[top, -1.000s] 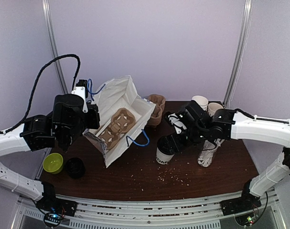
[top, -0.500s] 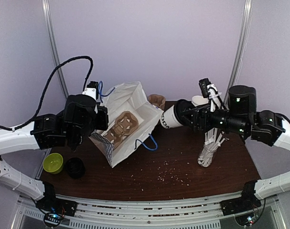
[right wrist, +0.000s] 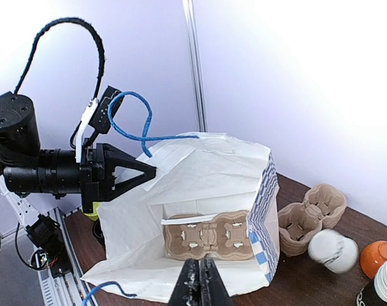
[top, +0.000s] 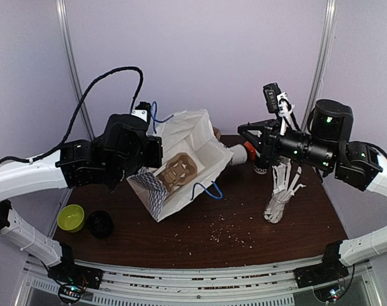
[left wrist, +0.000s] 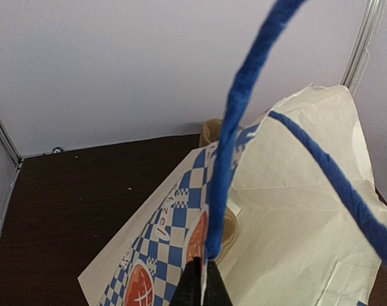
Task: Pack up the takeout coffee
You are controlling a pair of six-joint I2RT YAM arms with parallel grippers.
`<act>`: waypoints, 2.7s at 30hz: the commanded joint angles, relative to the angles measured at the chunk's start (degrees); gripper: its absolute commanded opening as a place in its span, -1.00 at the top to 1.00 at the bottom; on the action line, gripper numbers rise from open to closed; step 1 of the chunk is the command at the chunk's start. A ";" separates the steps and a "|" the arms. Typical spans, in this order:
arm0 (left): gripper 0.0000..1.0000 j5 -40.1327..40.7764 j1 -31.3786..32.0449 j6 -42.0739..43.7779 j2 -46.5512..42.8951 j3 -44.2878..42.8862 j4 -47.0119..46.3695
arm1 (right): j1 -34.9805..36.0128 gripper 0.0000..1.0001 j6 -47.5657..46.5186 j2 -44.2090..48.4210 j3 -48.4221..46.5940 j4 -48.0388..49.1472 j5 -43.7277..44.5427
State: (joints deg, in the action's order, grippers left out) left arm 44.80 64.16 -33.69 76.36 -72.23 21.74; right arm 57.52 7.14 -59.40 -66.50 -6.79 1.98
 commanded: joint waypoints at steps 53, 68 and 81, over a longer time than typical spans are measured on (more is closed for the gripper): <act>1.00 5.53 -1.32 -1.48 -11.03 11.13 3.96 | -5.47 -0.34 9.87 -12.26 -1.98 -3.33 6.26; 1.00 5.97 -2.34 6.31 -15.10 17.12 -3.61 | -16.38 -0.60 19.76 -35.88 -25.75 -10.55 20.46; 1.00 5.29 -4.37 11.52 -15.40 19.04 -6.34 | -26.77 -0.63 11.00 -67.35 -56.32 -14.06 23.68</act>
State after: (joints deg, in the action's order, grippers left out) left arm 49.69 60.47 -25.15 60.45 -53.49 19.25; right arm 33.69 22.24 -120.42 -113.91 -16.80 25.80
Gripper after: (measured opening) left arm 0.004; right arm 0.813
